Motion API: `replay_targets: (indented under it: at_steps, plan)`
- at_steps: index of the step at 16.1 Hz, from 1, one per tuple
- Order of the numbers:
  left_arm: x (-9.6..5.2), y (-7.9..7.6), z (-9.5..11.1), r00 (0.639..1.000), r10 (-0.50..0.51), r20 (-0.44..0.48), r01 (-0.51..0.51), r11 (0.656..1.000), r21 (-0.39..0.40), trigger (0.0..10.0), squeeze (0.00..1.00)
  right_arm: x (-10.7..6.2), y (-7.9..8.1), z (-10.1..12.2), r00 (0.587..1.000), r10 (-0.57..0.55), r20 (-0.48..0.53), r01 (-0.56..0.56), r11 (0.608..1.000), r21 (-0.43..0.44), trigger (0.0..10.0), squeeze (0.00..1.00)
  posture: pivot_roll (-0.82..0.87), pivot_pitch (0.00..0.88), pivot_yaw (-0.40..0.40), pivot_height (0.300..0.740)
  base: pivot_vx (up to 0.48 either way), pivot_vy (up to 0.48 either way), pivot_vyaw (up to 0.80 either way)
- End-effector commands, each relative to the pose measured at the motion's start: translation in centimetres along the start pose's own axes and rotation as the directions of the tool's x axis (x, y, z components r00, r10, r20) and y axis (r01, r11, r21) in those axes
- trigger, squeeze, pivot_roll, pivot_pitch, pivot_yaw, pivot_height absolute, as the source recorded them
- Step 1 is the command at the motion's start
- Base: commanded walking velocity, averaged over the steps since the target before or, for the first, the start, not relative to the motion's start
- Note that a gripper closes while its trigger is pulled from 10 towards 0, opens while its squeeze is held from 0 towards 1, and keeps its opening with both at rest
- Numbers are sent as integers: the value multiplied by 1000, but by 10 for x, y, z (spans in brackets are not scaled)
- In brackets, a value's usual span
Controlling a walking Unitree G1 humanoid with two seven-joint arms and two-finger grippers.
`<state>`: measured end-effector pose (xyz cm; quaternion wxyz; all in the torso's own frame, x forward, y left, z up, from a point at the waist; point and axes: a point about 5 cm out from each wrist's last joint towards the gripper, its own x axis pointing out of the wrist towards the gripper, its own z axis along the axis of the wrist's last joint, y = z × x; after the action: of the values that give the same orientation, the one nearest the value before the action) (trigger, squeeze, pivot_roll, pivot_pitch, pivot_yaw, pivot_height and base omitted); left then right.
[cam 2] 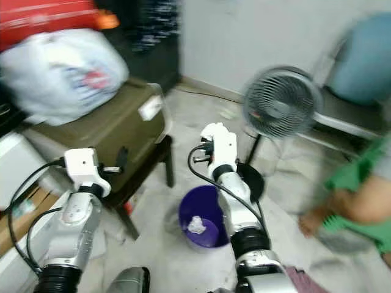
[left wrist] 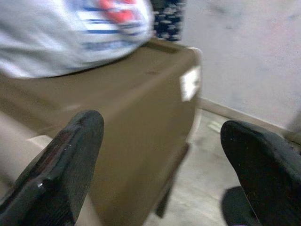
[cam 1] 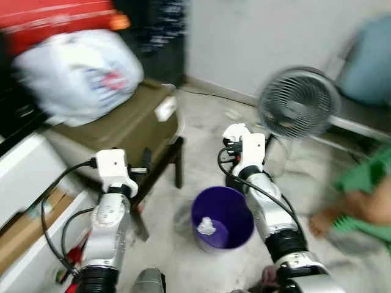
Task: Clean up the room
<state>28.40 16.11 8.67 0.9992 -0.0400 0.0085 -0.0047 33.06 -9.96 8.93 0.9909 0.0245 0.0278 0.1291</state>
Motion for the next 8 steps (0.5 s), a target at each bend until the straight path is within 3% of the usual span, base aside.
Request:
replay_targets:
  at_steps: [1,8]
  plan:
    - [0,-4,1,1000,-15,6,15,1000,-6,10000,0,-1,-8,0,1000,-21,-2,21,1000,-6,10000,0,-12,54,-32,740,0,0,0]
    - [0,-5,1,1000,-27,10,27,1000,-11,10000,0,-1,-9,0,1000,-30,-1,30,1000,6,10000,0,-14,59,-30,740,0,0,0]
